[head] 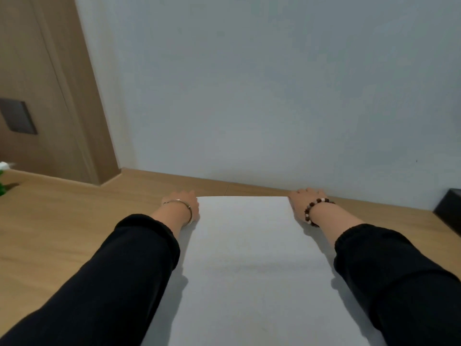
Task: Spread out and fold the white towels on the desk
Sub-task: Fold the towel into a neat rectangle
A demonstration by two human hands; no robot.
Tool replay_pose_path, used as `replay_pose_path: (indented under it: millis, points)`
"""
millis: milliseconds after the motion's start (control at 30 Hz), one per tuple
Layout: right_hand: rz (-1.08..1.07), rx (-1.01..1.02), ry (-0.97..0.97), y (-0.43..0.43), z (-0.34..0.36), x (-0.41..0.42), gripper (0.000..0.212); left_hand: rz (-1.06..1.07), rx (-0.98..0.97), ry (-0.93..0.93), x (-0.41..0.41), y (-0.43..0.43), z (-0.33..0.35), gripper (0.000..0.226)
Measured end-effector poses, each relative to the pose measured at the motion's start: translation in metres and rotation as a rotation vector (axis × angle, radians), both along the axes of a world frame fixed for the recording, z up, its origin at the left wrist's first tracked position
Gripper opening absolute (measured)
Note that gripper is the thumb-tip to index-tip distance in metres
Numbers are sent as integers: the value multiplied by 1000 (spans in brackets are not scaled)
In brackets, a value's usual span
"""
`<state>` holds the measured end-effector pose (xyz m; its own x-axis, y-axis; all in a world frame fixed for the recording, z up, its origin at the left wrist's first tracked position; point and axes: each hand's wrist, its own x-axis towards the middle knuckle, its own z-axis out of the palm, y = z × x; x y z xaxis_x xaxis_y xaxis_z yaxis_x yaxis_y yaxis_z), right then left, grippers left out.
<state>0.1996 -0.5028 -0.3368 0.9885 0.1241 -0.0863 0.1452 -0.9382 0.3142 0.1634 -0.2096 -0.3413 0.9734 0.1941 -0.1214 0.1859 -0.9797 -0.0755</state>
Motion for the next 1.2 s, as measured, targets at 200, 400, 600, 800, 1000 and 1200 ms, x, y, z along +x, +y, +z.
replay_pose_path:
  millis: [200, 400, 600, 800, 1000, 1200]
  points:
    - [82, 111, 111, 1, 22, 21, 34, -85, 231, 67, 17, -3, 38, 26]
    - [11, 119, 230, 3, 29, 34, 39, -54, 146, 247, 34, 0, 44, 47]
    - [22, 31, 270, 8, 33, 41, 42, 8, 146, 293, 45, 8, 41, 63]
    - [-21, 26, 233, 10, 33, 44, 39, 64, 65, 192, 51, 13, 35, 70]
    - [-2, -35, -239, 14, 13, 23, 23, 63, 10, -218, 30, 19, 22, 23]
    - [-33, 129, -576, 5, 32, -1, 21, 36, -156, -612, 7, 20, 42, 15]
